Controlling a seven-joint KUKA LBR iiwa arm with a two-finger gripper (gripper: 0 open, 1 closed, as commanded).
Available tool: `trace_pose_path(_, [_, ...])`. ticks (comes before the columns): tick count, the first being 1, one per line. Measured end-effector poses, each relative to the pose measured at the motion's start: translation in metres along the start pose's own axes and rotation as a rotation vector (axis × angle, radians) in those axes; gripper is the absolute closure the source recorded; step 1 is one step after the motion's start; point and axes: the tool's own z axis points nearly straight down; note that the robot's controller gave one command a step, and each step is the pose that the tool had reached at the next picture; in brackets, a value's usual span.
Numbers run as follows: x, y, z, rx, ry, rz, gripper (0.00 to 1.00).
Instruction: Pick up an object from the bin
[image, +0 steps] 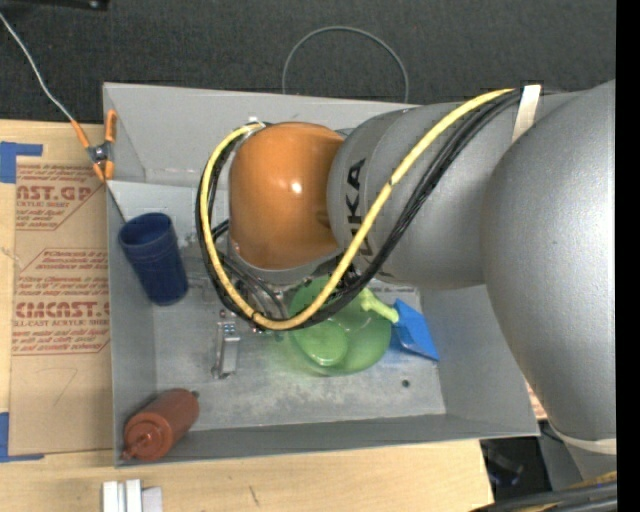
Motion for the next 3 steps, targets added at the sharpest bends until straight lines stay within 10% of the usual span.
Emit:
trace_pose_path(1, [0.0,0.0,0.0,0.0,0.0,0.0,0.0])
trace_pose_path(3, [-0.053,-0.003,0.007,-0.002,-0.002,0.009,0.0])
